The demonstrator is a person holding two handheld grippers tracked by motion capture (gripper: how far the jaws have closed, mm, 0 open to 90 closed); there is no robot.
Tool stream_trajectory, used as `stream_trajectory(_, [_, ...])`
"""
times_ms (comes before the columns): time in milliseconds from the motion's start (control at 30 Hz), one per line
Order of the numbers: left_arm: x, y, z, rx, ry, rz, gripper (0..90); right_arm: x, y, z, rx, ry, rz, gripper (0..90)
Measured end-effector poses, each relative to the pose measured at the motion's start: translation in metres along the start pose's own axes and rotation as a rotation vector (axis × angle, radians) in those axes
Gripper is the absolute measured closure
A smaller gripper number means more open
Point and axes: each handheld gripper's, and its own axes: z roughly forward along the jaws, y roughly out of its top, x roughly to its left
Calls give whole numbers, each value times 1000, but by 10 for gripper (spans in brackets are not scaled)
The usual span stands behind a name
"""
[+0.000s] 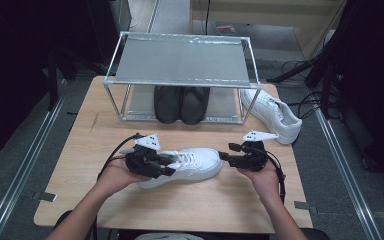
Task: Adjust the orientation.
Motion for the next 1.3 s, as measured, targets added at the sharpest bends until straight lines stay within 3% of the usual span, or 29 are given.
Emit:
stream_trajectory(200, [2, 1, -19, -13, 48, -7, 448, 7, 0, -2, 1, 3, -11, 424])
stream_trajectory(333, [4, -1, -31, -27, 71, -10, 450, 15, 0, -2, 6, -2, -38, 423])
stream_trajectory(433, [9, -2, -40, -64, 67, -38, 457, 22, 0, -1, 5, 16, -45, 422])
stream_trajectory(600, [15, -7, -50, -77, 105, -55, 462, 33, -6, -3, 12, 55, -32, 440])
stream_trajectory(900, [38, -20, -58, -95, 148, -122, 480, 49, -16, -3, 20, 72, -45, 454])
stream_trajectory(1000, [44, -25, -58, -87, 177, -111, 540, 52, -17, 3, 34, 76, -59, 454])
stream_trajectory(1167, [52, -32, -58, -66, 201, -108, 724, 54, -18, 7, 46, 72, -66, 487])
stream_trajectory(1300, [60, -37, -52, -36, 186, -136, 848, 54, -18, 8, 39, 92, -58, 599])
